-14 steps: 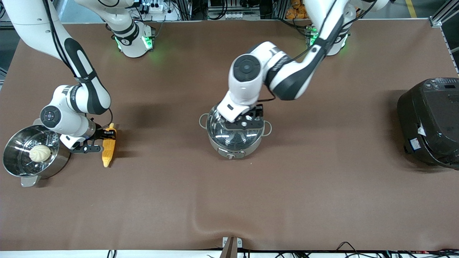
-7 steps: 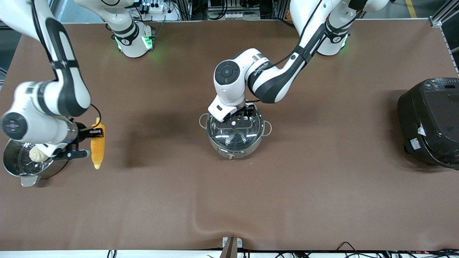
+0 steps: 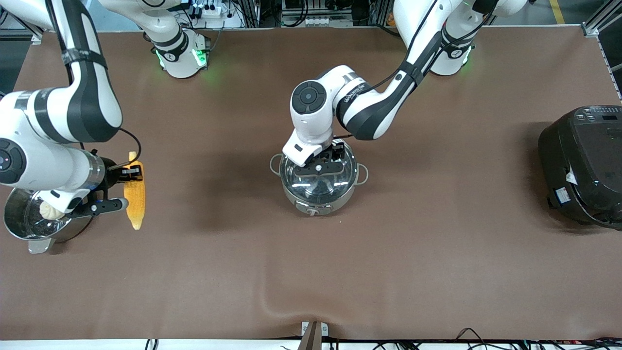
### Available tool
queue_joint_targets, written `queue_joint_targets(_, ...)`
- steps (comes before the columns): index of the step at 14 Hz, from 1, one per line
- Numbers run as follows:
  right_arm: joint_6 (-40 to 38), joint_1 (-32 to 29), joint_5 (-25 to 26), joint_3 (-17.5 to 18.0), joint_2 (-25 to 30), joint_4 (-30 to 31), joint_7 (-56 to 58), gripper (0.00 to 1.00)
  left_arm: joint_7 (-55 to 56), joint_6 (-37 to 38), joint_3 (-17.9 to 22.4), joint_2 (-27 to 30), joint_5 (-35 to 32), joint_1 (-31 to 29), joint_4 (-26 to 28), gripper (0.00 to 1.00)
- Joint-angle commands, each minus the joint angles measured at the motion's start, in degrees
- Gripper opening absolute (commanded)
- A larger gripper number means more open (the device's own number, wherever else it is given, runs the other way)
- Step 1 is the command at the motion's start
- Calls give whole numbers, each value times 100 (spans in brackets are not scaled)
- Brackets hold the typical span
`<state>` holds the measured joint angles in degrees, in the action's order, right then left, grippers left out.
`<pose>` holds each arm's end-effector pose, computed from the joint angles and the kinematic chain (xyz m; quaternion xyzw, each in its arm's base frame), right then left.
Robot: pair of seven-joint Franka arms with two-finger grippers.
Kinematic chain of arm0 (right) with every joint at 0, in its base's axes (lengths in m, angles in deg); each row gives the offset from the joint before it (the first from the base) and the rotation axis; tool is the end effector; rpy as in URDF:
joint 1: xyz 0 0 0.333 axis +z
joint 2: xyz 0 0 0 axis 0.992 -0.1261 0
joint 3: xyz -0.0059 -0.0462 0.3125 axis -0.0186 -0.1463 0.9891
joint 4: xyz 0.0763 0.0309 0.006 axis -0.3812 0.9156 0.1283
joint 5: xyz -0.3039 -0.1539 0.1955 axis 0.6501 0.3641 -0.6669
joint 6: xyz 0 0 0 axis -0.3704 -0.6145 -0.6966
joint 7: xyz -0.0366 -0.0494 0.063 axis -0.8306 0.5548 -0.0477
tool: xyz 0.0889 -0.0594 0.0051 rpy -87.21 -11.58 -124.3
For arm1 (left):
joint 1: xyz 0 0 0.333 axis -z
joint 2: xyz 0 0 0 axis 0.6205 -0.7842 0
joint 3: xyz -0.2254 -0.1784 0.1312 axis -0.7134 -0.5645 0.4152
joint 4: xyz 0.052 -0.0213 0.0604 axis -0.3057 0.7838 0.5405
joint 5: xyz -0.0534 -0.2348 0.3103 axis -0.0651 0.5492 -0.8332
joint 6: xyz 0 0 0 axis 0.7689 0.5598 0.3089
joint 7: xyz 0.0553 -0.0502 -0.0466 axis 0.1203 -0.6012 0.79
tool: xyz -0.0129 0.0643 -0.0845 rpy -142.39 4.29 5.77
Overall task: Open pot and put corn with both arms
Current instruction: 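Grasp the glass lid knob with the left gripper and lift it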
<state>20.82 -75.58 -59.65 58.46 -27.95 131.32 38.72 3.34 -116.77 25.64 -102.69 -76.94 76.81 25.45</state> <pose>0.6304 0.0606 0.4429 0.9887 0.0840 -0.1241 0.0034 0.4991 -0.5210 0.3402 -0.9985 -0.0470 0.0042 0.0262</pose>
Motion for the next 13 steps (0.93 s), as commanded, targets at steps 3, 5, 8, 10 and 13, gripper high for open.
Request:
queue_joint_targets(3, -237, 231, 46, -50, 31, -148, -418, 0, 315, -12, 1, 31, -106, 30, -81, 0)
queue_joint_targets(5, -317, 240, 46, -32, 57, -157, -427, 0, 324, 5, 1, 92, -106, 21, -81, 0)
queue_joint_targets(8, -300, 363, 124, -32, 57, -157, -602, 0, 306, 111, 9, 425, -62, -66, -81, 0)
queue_joint_targets(10, -308, 442, 143, -24, 66, -174, -725, 0, 289, 259, 1, 628, -62, -232, -81, 0)
queue_joint_targets(13, -352, 810, 90, -15, 66, -332, -1277, 0, 254, 480, 1, 988, 131, -837, -73, 0)
